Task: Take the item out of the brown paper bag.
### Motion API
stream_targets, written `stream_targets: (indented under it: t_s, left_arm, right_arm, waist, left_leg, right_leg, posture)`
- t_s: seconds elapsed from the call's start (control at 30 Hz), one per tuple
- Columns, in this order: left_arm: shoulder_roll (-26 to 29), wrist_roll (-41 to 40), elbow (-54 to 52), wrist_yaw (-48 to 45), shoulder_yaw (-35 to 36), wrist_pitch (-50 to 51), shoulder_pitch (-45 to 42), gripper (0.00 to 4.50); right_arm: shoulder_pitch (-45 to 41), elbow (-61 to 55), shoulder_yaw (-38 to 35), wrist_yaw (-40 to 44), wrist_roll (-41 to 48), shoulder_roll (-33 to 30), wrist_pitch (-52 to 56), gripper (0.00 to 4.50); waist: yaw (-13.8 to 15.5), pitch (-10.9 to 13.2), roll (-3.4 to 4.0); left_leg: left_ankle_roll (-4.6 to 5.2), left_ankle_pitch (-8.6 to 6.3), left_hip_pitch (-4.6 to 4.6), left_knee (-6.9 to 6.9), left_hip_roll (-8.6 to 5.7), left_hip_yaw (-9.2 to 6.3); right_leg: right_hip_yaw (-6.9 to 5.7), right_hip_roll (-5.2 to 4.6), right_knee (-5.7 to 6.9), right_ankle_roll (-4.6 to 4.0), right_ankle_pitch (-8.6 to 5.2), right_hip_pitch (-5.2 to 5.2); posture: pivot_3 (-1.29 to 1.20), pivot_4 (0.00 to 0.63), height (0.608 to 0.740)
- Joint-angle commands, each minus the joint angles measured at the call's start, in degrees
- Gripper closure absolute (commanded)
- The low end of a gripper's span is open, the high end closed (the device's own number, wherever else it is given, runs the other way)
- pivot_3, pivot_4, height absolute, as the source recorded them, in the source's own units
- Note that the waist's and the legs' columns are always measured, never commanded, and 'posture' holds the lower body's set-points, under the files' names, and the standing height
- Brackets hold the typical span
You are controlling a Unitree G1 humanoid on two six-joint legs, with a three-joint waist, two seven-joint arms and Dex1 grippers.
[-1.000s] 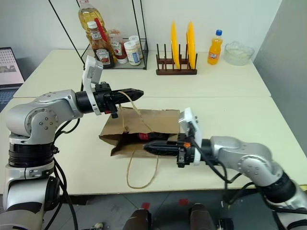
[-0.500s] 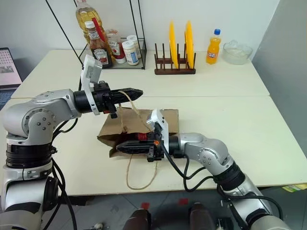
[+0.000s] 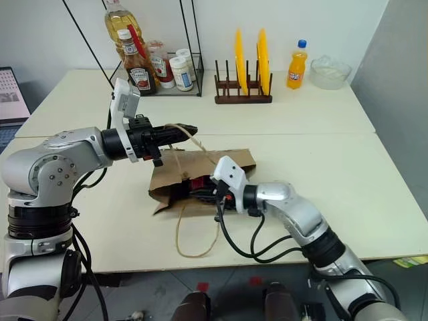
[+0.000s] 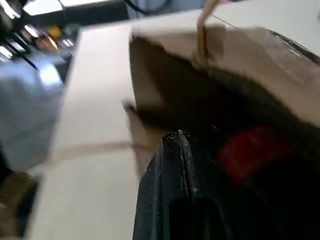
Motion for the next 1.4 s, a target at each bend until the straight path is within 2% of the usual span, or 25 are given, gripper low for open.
stream_targets:
  t_s: [0.03,0.2,0.33,0.37,0.47,0.7,0.8,1.0,1.2,1.3,1.37,1.4]
  left_arm:
    - [-0.2,-0.8,-1.6,0.0,1.6,-1.1,-0.5,4.50]
    - [-1.3,-0.3,-0.6,-0.1,0.9,-2.2,-1.4,4.50]
    - [-1.4,0.0,-0.1,-0.4,0.8,-2.6,-1.7,4.50]
    - [-1.4,0.0,0.0,-0.5,0.8,-2.7,-1.7,4.50]
    - [-1.3,0.1,0.3,-0.7,0.7,-3.1,-1.7,4.50]
    - [-1.2,0.5,0.2,-1.0,1.0,-3.3,-1.4,4.50]
    - [-1.3,0.5,0.0,-1.0,1.1,-3.3,-1.3,4.50]
    - [-1.3,0.3,-0.2,-0.8,1.3,-3.2,-1.2,4.50]
    - [-1.2,0.3,-0.4,-0.6,1.4,-3.1,-1.2,4.50]
    - [-1.1,0.3,-0.3,-0.6,1.6,-3.1,-1.1,4.50]
    - [-1.1,0.4,-0.3,-0.5,1.6,-3.1,-1.0,4.50]
    - [-1.1,0.5,-0.3,-0.5,1.5,-3.2,-1.0,4.50]
  right_arm:
    - [0.8,-1.7,1.4,0.6,-10.9,-3.5,-12.4,4.47]
    - [-1.3,2.8,3.1,-3.5,-24.7,-4.4,-22.1,4.47]
    - [-3.7,5.6,5.3,-3.9,-34.5,-5.6,-25.4,4.47]
    - [-4.1,5.9,5.6,-3.5,-36.1,-5.9,-26.2,4.31]
    - [-5.3,6.3,6.6,-2.7,-40.9,-7.1,-30.0,3.57]
    - [-5.7,8.6,8.0,2.1,-44.6,-7.5,-34.2,0.96]
    - [-6.9,10.8,8.6,3.5,-46.9,-6.6,-33.9,0.03]
    - [-10.9,16.9,9.4,5.7,-51.3,-2.3,-28.4,0.03]
    - [-13.2,23.2,9.3,3.9,-53.2,0.8,-27.8,0.03]
    - [-12.3,22.0,8.3,4.5,-51.9,-0.3,-28.6,0.63]
    - [-11.7,20.7,7.7,4.7,-51.3,-1.2,-29.2,1.27]
    - [-11.5,20.2,7.4,4.9,-51.1,-1.6,-29.4,1.38]
  waist:
    - [0.0,0.0,0.00]
    - [0.0,0.0,0.00]
    - [0.0,0.0,0.00]
    - [0.0,0.0,0.00]
    - [0.0,0.0,0.00]
    - [0.0,0.0,0.00]
    - [0.0,0.0,-0.01]
    - [-0.1,0.0,-0.01]
    - [-0.4,0.0,-0.01]
    - [-0.5,-0.1,-0.01]
    - [-0.5,-0.1,-0.01]
    - [-0.4,-0.1,-0.01]
  left_leg:
    - [0.00,0.00,0.00,0.00,0.00,0.02]
    - [-0.01,0.01,-0.01,0.02,0.00,0.05]
    - [-0.02,0.01,-0.02,0.02,0.00,0.06]
    - [-0.02,0.01,-0.02,0.02,0.00,0.06]
    - [-0.02,0.01,-0.02,0.02,0.00,0.06]
    - [-0.02,0.01,-0.04,0.04,0.00,0.06]
    - [-0.02,0.01,-0.03,0.04,0.00,0.06]
    - [-0.03,0.02,-0.01,0.09,0.00,0.05]
    - [-0.06,0.05,0.08,0.13,0.00,0.05]
    - [-0.07,0.07,0.10,0.13,0.00,0.03]
    - [-0.08,0.07,0.09,0.14,0.00,0.03]
    - [-0.08,0.07,0.09,0.14,0.00,0.02]
  right_leg:
    - [0.02,0.00,0.02,0.00,0.00,-0.03]
    - [0.05,0.00,0.03,0.00,0.00,-0.04]
    - [0.05,0.00,0.04,0.00,0.00,-0.06]
    - [0.06,0.00,0.04,0.00,0.00,-0.07]
    - [0.06,0.00,0.03,-0.01,0.00,-0.06]
    - [0.06,0.00,0.03,-0.01,0.01,-0.06]
    - [0.06,0.00,0.05,-0.01,0.01,-0.06]
    - [0.06,0.00,0.11,-0.01,0.01,-0.05]
    - [0.06,0.00,0.19,-0.03,0.02,0.00]
    - [0.06,0.00,0.21,-0.03,0.02,0.03]
    - [0.06,0.00,0.20,-0.03,0.02,0.04]
    - [0.05,0.00,0.20,-0.03,0.02,0.04]
  posture:
    - [0.00,0.150,0.740]
    - [0.00,0.150,0.740]
    - [0.00,0.150,0.740]
    - [0.00,0.150,0.740]
    - [0.00,0.150,0.740]
    - [0.00,0.150,0.740]
    - [0.00,0.150,0.740]
    - [0.00,0.150,0.740]
    - [0.00,0.150,0.740]
    - [0.00,0.150,0.740]
    - [0.00,0.150,0.740]
    - [0.00,0.150,0.740]
